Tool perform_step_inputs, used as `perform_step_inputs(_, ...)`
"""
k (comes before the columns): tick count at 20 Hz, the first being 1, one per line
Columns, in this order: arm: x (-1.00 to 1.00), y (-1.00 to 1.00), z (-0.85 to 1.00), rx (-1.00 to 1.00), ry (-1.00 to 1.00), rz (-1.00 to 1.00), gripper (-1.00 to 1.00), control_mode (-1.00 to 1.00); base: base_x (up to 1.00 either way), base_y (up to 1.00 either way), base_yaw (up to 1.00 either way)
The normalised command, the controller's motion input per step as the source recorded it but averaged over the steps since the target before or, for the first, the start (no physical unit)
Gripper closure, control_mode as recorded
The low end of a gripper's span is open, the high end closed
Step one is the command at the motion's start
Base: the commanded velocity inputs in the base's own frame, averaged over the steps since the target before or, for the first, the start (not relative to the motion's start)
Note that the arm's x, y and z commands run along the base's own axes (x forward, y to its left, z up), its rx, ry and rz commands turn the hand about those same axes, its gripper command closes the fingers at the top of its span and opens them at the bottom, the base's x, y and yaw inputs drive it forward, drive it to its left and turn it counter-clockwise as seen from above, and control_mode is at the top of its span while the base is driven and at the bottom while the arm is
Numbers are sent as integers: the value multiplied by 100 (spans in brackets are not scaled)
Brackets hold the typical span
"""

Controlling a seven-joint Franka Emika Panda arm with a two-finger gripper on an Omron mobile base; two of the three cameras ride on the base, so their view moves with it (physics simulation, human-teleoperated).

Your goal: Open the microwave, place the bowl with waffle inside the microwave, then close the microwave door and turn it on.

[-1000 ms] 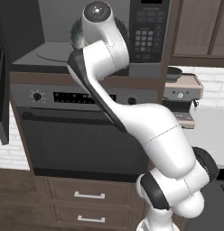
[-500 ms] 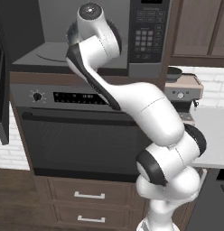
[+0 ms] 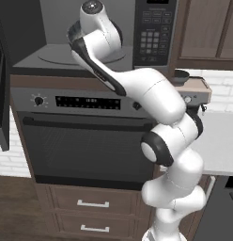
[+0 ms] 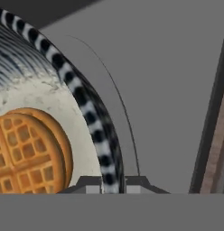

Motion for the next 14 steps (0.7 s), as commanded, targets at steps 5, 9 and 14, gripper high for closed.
perform_step_inputs(5, 44, 17, -5, -1, 0, 0, 100, -100, 0, 0, 0)
perform_step_inputs(9, 13, 19, -13, -3, 0, -1, -100, -100, 0, 0, 0)
perform_step_inputs(14, 10, 21, -18, -4, -4, -3, -100, -100, 0, 0, 0)
